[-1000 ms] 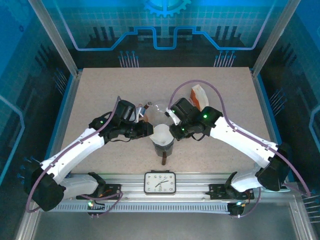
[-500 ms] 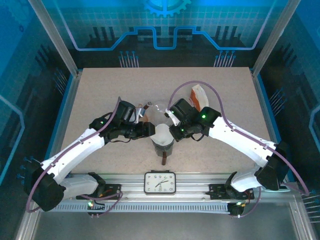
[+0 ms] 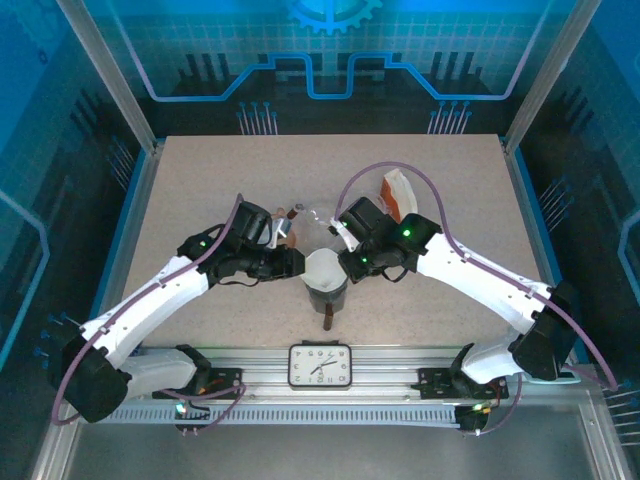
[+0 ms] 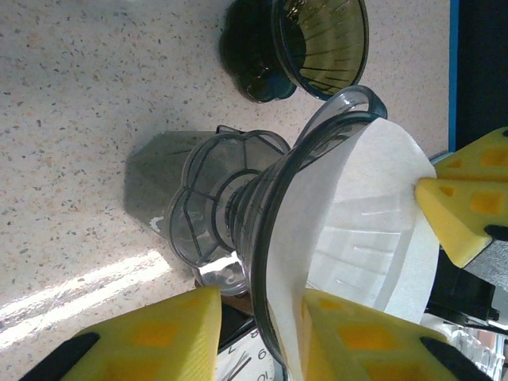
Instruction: Place the coffee filter in the dripper
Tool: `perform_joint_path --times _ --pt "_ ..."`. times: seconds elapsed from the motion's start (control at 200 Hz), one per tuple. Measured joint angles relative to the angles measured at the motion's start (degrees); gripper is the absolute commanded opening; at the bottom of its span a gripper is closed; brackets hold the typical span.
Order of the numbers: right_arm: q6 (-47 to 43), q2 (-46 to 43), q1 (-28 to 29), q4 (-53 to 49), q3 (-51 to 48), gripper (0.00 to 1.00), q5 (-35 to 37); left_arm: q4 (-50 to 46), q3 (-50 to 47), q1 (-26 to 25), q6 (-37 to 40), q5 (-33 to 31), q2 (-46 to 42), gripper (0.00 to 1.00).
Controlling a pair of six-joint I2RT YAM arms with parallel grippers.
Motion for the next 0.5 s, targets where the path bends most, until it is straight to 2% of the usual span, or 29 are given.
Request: perform_joint_path --times 0.05,0.195,0.25,0.32,0.5 --pt "0.0 0.0 0.0 0.0 0.0 0.16 0.1 -0.1 0.0 0.0 0.2 0.0 0.0 0.27" --pt "0.6 0.0 0.0 0.0 0.0 0.45 0.9 -0.1 0.0 0.0 0.4 0.2 0.3 0.27" --pt "1.2 0.0 0.0 0.0 0.0 0.53 1.4 0.0 0.0 0.0 0.4 0.2 0.5 0.27" --pt "1.2 0.0 0.0 0.0 0.0 0.58 1.6 0.0 0.0 0.0 0.4 0.3 0.6 0.27" --pt "1.3 0.5 0.1 -0.2 1.2 0.62 1.6 0.0 0.0 0.0 0.4 0.4 0.9 0.29"
